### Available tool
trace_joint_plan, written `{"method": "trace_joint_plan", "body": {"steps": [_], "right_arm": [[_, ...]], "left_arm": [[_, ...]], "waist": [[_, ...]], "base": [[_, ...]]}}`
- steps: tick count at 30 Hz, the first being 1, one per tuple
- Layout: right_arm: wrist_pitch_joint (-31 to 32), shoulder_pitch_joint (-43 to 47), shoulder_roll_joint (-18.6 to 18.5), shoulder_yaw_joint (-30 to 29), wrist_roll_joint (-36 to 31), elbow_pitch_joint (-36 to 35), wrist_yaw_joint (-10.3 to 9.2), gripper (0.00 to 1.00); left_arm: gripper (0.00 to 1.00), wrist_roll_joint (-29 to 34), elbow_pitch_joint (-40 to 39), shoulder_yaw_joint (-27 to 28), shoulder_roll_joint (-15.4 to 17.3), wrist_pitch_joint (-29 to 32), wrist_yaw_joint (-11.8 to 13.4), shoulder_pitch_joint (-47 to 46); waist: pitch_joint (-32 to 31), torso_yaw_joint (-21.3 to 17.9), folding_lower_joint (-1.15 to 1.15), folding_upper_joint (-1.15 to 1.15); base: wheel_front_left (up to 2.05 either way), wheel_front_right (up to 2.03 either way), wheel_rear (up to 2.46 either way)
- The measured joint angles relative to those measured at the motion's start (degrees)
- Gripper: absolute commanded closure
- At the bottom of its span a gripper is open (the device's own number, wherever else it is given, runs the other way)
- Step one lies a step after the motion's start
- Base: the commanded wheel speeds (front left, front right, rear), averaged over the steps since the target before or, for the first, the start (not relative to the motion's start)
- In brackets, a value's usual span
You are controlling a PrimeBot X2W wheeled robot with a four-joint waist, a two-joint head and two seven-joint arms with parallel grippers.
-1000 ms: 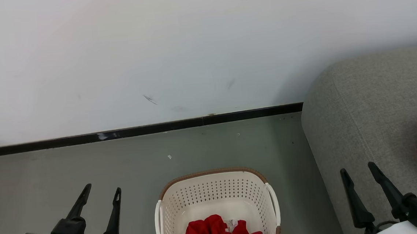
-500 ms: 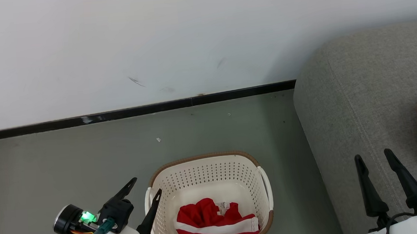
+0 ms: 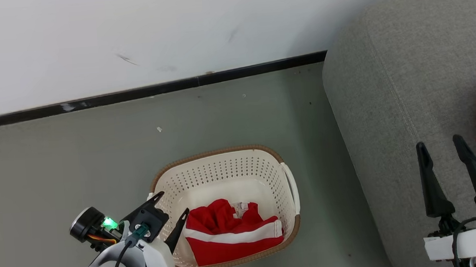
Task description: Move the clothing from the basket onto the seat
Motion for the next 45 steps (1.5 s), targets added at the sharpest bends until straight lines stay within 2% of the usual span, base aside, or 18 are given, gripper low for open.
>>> {"method": "trace_joint_plan", "body": {"steps": [9,24,30,45], "right_arm": [[-0.2,-4.7,0.0,0.2,1.0,-2.8,0.0,0.0],[-0.2,-11.6,0.0,1.0,3.1,-3.4,0.0,0.0],[-0.2,-14.8,0.0,1.9,4.8,-3.2,0.0,0.0],[-0.2,-19.6,0.0,2.5,7.6,-2.8,0.0,0.0]], "left_arm": [[0.0,1.7,3.2,-1.4,-0.3,0.2,-1.0,-5.3],[0.0,4.9,7.1,-5.0,-0.4,-0.1,-2.1,-11.6],[0.0,7.5,9.3,-8.8,-0.1,0.0,-2.6,-14.3],[0.0,8.9,12.9,-14.0,0.7,1.0,-3.0,-17.0]], "waist": [[5.9,-2.1,0.0,0.0],[15.0,-6.3,0.0,0.0],[19.3,-8.9,0.0,0.0],[25.3,-13.7,0.0,0.0]], "base": [[0.0,0.0,0.0],[0.0,0.0,0.0],[0.0,0.0,0.0],[0.0,0.0,0.0]]}}
